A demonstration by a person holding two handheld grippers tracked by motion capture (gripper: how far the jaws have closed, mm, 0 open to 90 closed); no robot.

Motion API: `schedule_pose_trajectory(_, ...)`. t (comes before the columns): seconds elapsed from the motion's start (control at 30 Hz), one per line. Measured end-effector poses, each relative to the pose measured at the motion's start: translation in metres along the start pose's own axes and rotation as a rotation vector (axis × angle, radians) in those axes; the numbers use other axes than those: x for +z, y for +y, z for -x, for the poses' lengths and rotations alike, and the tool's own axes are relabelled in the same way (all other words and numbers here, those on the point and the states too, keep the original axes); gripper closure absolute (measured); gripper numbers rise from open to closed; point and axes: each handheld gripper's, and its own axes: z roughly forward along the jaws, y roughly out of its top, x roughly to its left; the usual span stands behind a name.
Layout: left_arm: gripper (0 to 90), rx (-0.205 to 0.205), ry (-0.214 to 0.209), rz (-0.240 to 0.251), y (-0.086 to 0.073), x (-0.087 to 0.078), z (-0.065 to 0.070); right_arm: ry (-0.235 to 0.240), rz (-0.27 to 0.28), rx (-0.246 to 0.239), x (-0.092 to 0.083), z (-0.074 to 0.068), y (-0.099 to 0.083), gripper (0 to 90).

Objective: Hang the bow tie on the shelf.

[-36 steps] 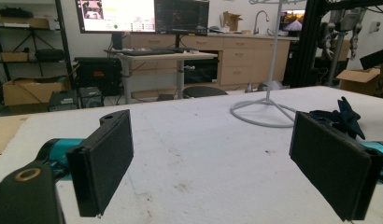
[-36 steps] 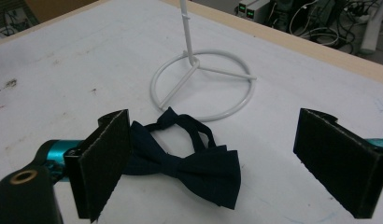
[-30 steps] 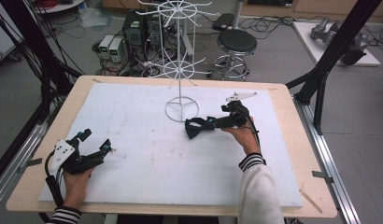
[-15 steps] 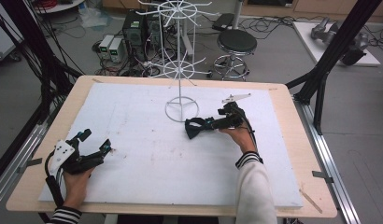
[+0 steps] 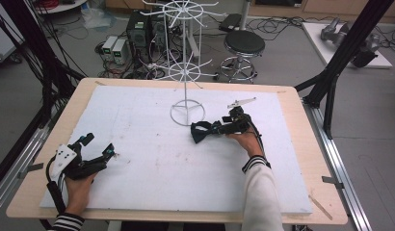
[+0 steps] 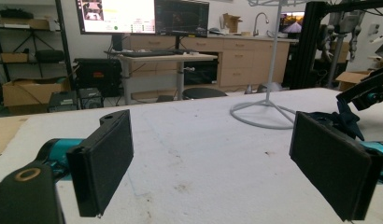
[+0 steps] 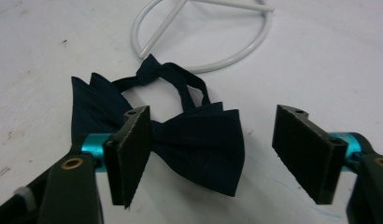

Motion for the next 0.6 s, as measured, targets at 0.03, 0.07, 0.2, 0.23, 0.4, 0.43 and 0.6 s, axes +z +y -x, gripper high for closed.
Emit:
schedule_pose_trajectory(0.03,14.0,0.0,0.0,0.0,0.0,0.0,0.0,0.006,-0.006,0.001,0.0007,-0.0001,-0.0003,29.8)
schedule_pose_trajectory(0.07,14.0,0.0,0.0,-0.001,0.0,-0.0001,-0.0001,0.001,-0.013,0.003,0.0015,-0.0005,-0.0005,31.5)
schedule_pose_trajectory(0.2,14.0,-0.001,0.0,-0.001,0.0001,0.0,-0.0003,0.006,-0.022,0.001,0.0032,-0.0002,-0.0011,39.2)
schedule_pose_trajectory(0.23,14.0,-0.002,-0.001,-0.002,0.0001,0.0,-0.0002,0.003,-0.019,0.007,0.0032,0.0,-0.0012,39.8)
schedule_pose_trajectory(0.4,14.0,-0.002,-0.001,-0.002,0.0,0.0,-0.0001,0.003,-0.041,0.022,0.0049,0.001,-0.0032,45.4)
schedule_pose_trajectory(0.43,14.0,-0.001,0.0,-0.002,0.0001,0.0,-0.0001,0.007,-0.043,0.029,0.005,0.0006,-0.0033,46.1)
schedule_pose_trajectory(0.6,14.0,-0.001,0.0,-0.001,0.0,0.0001,0.0,-0.011,-0.046,0.009,0.006,-0.0021,-0.0021,58.3)
